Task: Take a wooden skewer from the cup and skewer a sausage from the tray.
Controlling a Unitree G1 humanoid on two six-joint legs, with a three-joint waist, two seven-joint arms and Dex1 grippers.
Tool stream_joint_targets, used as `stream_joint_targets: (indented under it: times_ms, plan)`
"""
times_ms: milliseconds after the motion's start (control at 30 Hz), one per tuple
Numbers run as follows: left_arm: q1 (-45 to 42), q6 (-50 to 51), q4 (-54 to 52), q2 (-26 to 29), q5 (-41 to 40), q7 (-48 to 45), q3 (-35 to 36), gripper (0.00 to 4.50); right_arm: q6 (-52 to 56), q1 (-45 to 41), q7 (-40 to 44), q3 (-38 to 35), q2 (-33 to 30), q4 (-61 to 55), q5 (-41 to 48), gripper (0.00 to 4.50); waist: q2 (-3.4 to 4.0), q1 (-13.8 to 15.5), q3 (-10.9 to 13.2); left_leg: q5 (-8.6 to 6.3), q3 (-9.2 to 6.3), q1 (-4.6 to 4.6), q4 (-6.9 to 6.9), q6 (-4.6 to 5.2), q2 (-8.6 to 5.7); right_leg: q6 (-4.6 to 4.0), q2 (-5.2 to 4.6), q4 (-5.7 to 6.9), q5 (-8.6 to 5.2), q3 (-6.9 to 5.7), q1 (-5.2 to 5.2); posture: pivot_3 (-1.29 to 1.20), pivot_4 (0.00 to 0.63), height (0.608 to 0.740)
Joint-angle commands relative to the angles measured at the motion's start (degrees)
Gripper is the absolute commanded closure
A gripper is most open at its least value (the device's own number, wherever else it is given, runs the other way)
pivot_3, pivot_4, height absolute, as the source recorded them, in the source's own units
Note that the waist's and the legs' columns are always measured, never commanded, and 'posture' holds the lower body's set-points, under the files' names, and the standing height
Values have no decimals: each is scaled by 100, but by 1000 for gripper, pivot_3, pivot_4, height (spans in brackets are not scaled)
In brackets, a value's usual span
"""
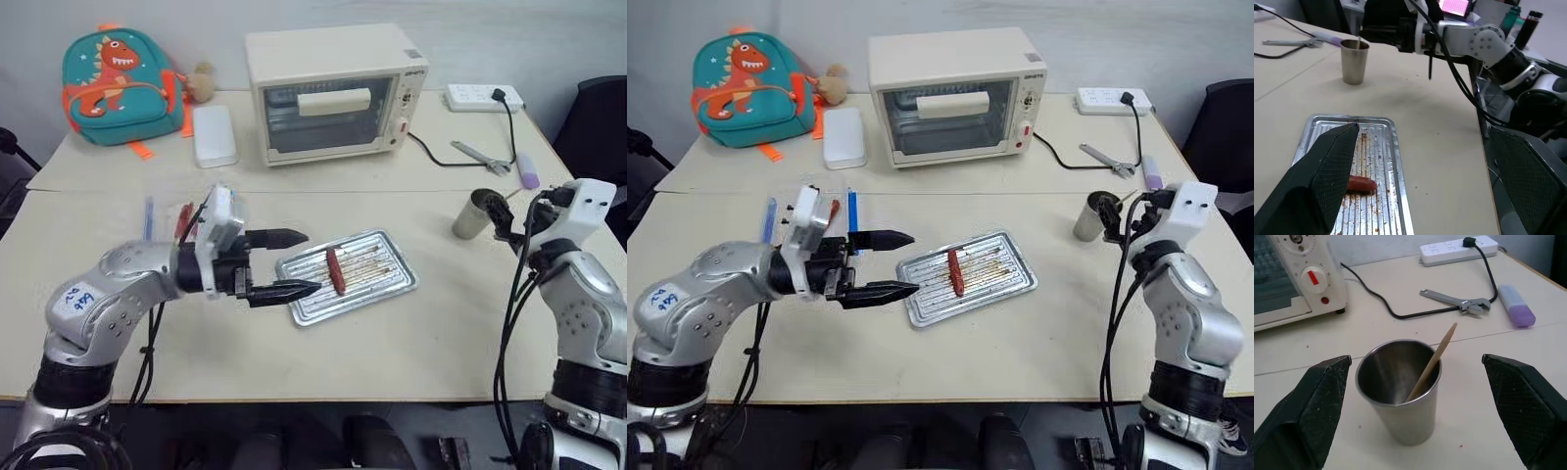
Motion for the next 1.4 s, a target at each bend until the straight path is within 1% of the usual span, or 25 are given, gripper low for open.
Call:
stream_joint_targets:
  times_ms: [33,100,200,333,533,600,633,700,767,800,933,1100,1200,1267,1367,1400]
  plan:
    - [-236,-85,-21,-82,82,-71,-125,37,-543,-338,29,115,6,467,-212,0,0,-36,0,0,-2,1,0,0,2,0,0,1,0,3,1,0,150,740]
    - [-284,-91,-16,-111,106,-63,-154,37,-687,-480,19,110,14,726,-241,0,0,-47,0,1,-1,1,-2,-2,3,0,2,0,0,5,-1,0,150,740]
    - [-317,-85,-22,-137,117,-53,-144,0,-845,-603,69,140,9,1017,-274,529,1,-41,0,1,-2,1,-1,-2,5,0,2,0,0,6,-1,0,150,740]
    - [-320,-72,-60,-155,121,-28,-124,0,-923,-645,96,160,31,1129,-273,1695,1,-37,0,1,-3,0,1,-2,5,0,0,0,0,6,-1,0,150,740]
    - [-363,-66,-69,-171,129,-15,-123,0,-1029,-656,90,126,85,1177,-256,3269,1,-34,0,1,-3,0,2,-2,4,0,-1,0,0,6,0,0,150,740]
    - [-381,-81,-47,-180,151,-27,-141,0,-1057,-680,82,121,106,1209,-249,3269,1,-34,0,1,-3,0,2,-2,5,0,-1,0,0,6,0,0,150,740]
    - [-395,-84,-37,-188,159,-29,-149,0,-1076,-694,74,108,125,1223,-232,3515,1,-34,0,1,-3,0,2,-2,4,0,-1,0,0,6,0,0,150,740]
    - [-429,-86,-22,-209,175,-29,-167,0,-1123,-708,75,96,152,1222,-217,3758,1,-35,1,1,-3,0,2,-2,4,0,0,0,0,6,0,0,150,740]
    - [-457,-103,1,-229,209,-43,-187,0,-1159,-718,84,107,167,1219,-225,4298,1,-35,1,1,-3,0,1,-3,5,0,0,0,0,5,-1,0,150,740]
    - [-467,-111,13,-238,226,-52,-195,0,-1176,-724,85,116,172,1222,-232,4456,1,-35,1,1,-3,0,1,-3,5,0,0,1,0,6,-1,0,150,740]
    - [-472,-137,24,-252,283,-90,-224,0,-1223,-733,110,171,166,1173,-267,4456,2,-35,1,1,-3,0,1,-3,5,0,0,1,0,6,-1,0,150,740]
    - [-428,-226,20,-227,382,-108,-226,0,-904,-819,22,171,-52,569,-232,4456,4,-34,2,1,-3,-1,2,-3,5,0,-1,1,0,6,-1,0,150,740]
    - [-368,-391,63,-317,524,82,-110,0,-81,-1150,-251,-80,-198,-163,290,4456,8,-29,5,1,-3,-3,3,-3,5,0,-1,1,0,6,-2,0,150,740]
    - [-327,-636,145,-478,773,407,-23,0,801,-1477,-560,-257,-256,-620,856,4456,16,-34,9,1,-2,-4,5,-3,5,0,-2,1,0,9,-5,0,150,740]
    - [-239,-923,190,-740,998,771,85,0,1953,-1905,-1053,-538,-199,-1051,1712,4456,16,-31,9,1,-5,-4,3,-3,8,0,-1,2,0,6,-6,0,150,740]
    - [-223,-1009,201,-839,1062,867,96,0,2316,-2092,-1318,-712,-86,-1071,2090,4456,16,-27,9,1,-7,-4,2,-3,10,0,-1,2,0,1,-5,0,150,740]
